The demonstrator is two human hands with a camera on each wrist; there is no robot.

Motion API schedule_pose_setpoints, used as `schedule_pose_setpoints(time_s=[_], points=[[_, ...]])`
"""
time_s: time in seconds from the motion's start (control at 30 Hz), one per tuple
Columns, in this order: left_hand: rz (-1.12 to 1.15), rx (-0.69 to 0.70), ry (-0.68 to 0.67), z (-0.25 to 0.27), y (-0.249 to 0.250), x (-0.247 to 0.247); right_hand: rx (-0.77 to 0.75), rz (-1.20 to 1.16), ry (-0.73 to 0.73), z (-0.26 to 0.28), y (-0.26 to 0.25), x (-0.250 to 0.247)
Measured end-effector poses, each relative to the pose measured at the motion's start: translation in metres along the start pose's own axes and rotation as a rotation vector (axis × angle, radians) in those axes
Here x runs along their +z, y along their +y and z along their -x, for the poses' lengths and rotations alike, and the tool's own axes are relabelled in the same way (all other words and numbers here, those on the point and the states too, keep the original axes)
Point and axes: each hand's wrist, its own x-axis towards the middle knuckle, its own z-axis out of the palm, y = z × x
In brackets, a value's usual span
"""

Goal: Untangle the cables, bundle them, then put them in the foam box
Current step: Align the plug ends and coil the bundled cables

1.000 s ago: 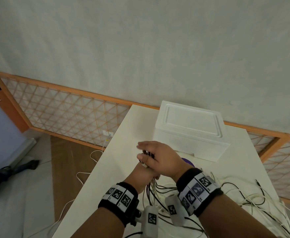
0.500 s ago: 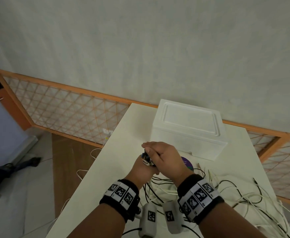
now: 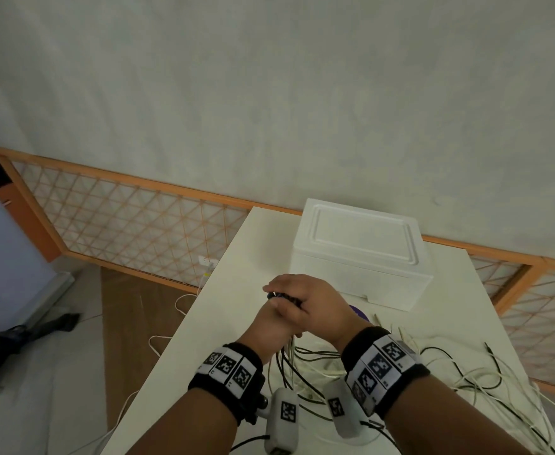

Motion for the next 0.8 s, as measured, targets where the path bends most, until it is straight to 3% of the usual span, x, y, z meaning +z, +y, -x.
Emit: schedule_pose_setpoints(time_s=[0.1,0.23,0.3,0.4,0.5,0.57,0.6,0.67,0.73,0.8], points=[[0.080,0.001,0.001,0.002,-0.005,0.002,0.068,-0.069,-0.090,-0.001,0.003,-0.002],[0.169,-0.019,-0.013,0.002,-0.011,-0.007,0.260,-0.653,0.064,-0.008,-0.009,-0.007],[0.113,-0.013,-0.013,0.000,-0.008,-0.010,0.220,-0.507,0.013,-0.012,-0.013,-0.005],[0.006,-0.029,-0.008,-0.004,-0.008,-0.010,0.030,0.029,-0.114,-0.013,-0.011,0.008],[-0.006,-0.057,-0.002,-0.001,-0.013,-0.010,-0.021,0.119,-0.087,-0.014,-0.010,0.015],[0.102,-0.062,0.031,0.001,-0.020,-0.011,-0.049,0.145,-0.106,-0.017,-0.007,0.020],[0.134,-0.064,0.038,0.003,-0.021,-0.011,-0.012,0.073,-0.130,-0.017,-0.005,0.020],[0.182,-0.028,0.035,0.003,-0.023,-0.017,0.207,-0.330,-0.113,-0.020,-0.005,0.012],[0.236,-0.007,0.054,0.001,-0.024,-0.023,0.356,-0.680,0.067,-0.021,-0.003,0.001],[0.229,0.028,0.051,0.002,-0.019,-0.026,0.433,-0.756,0.210,-0.022,0.001,-0.008]])
